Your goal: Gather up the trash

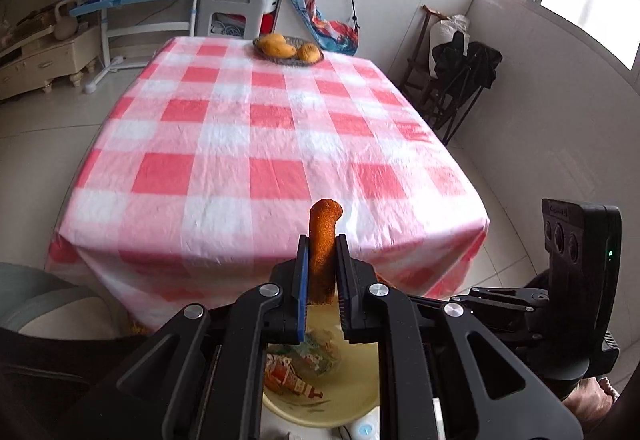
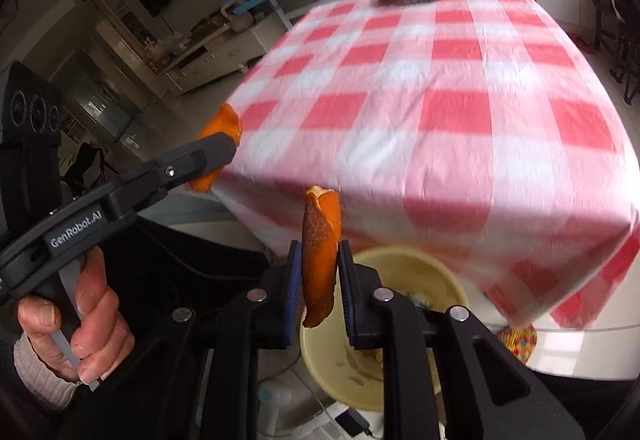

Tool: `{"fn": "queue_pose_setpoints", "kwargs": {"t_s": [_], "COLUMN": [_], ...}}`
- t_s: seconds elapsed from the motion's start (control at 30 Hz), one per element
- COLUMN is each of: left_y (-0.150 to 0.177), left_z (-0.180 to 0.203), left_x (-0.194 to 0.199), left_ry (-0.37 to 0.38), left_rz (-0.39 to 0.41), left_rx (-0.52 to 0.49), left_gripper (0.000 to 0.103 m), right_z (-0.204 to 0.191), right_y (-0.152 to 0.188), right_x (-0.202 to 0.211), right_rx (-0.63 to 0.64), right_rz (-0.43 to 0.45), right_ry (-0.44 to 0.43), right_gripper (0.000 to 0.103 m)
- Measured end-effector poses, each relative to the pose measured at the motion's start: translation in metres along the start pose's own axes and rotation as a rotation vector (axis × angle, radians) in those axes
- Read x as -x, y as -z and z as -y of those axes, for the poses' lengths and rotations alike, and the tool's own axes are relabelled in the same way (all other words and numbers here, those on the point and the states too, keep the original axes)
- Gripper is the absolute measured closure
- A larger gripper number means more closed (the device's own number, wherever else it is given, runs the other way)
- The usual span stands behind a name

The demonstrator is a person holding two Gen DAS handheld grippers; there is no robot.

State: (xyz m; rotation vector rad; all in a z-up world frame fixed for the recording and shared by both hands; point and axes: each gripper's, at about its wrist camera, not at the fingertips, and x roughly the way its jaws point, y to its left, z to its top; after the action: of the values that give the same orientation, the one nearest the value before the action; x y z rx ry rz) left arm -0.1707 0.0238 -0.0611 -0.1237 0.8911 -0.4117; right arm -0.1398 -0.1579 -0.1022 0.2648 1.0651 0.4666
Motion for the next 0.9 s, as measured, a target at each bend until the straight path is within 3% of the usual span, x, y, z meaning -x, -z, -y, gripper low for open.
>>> {"fn": "queue_pose_setpoints", "kwargs": {"t_s": [0.07,0.13,0.23,0.27,0.33,0.4,0.53,0.63,0.73,0.9], "left_y": [0.013,0.026,0.034,0.034,0.029,0.026,0.015,0.011,0.004,-0.004], "left_z": [0.003,0.003,0.001,0.002,0.005,0.005,0.002,0.000,-0.001,-0.007], "left_x": [-0.015,-0.032,-0.034,-0.028,-0.012,0.004,0.034,0.063,0.085,0.102], "left_ry": [0.000,0.001,-0.030,-0.048,-0.117,-0.206,-0.313,-0.354,-0.394,-0.397], "left_rz": [-0.096,-0.204,-0.227,-0.200,-0.118,-0.020,0.123,0.234,0.324,0.382], "left_rx": [-0.003,0.002,-0.007,-0.021,-0.060,-0.083,-0.069,-0.050,-0.036,-0.006], "left_gripper": [0.091,0.090,0.087,0.085,0.059,0.042,0.022,0.013,0.008,0.008], "right_z": [0.007,0.016,0.033,0.037,0.040,0.032,-0.001,-0.024,-0.037,-0.039], "right_y": [0.012,0.015,0.008,0.007,0.006,0.004,0.000,0.004,0.010,0.005], "right_x": [-0.006,-0.006,0.007,0.009,0.013,0.020,0.042,0.067,0.094,0.112], "right_rx": [-0.044,-0.095,-0.172,-0.199,-0.222,-0.187,-0.022,0.078,0.139,0.131], "right_rz": [-0.044,-0.040,0.034,0.049,0.077,0.126,0.266,0.401,0.542,0.634], "right_ry": [0.042,0.072,0.090,0.091,0.102,0.120,0.248,0.341,0.397,0.414], "right_gripper": [0.075,0.046,0.037,0.036,0.035,0.032,0.019,0.010,0.008,0.008]}}
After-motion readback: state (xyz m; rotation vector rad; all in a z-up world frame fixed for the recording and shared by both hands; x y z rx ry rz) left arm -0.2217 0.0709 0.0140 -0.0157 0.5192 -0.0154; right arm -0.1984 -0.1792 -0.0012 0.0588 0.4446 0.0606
